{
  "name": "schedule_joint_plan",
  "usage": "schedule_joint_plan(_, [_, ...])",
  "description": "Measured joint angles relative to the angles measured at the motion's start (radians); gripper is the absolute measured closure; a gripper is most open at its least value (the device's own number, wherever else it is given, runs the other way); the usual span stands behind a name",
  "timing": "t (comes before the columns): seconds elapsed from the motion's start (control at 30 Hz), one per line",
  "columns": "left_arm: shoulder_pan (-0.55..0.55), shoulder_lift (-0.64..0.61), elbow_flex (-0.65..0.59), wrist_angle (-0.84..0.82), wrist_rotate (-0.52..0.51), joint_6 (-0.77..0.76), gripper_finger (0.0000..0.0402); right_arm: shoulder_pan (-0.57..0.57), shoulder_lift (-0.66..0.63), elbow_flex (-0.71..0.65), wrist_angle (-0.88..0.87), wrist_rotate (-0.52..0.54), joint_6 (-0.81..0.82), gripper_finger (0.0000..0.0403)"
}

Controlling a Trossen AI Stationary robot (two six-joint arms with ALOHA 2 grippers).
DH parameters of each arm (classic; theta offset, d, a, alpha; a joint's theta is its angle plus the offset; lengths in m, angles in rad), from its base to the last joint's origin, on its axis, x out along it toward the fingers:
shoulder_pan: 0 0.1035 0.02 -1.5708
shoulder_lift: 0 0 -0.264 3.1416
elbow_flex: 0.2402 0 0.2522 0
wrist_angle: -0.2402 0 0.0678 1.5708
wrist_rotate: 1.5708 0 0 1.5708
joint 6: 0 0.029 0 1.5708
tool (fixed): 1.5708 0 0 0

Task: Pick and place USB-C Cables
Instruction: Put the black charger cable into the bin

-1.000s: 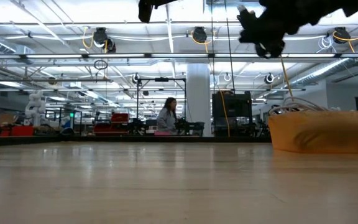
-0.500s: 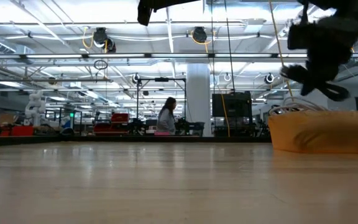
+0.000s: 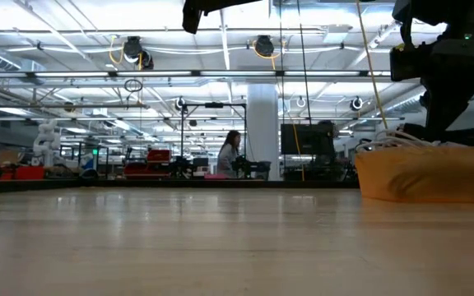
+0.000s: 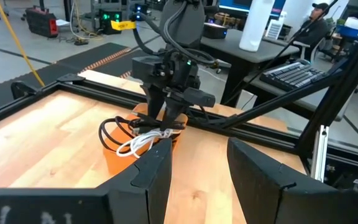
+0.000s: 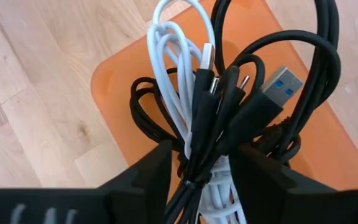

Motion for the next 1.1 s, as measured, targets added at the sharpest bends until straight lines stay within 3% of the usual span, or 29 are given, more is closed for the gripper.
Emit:
schedule_joint_plan(0.23, [0.000,0.000,0.000,-0.008,0.000,0.001,0.0245,0.000,0.001,0.014,-0.023,0.000,0.012,0.0218])
schedule_joint_plan(0.43, [0.002,0.000,0.000,-0.008,0.000,0.006,0.0245,0.000,0.000,0.151,-0.093,0.004,0.029,0.0223])
schedule_joint_plan(0.6, [0.007,0.000,0.000,-0.007,-0.001,0.003,0.0245,0.018,0.001,0.192,0.006,-0.004,0.028,0.0227])
schedule_joint_plan(1.1, [0.006,0.000,0.000,-0.055,-0.001,0.002,0.0245,0.279,0.173,0.150,0.265,-0.157,0.230,0.0227])
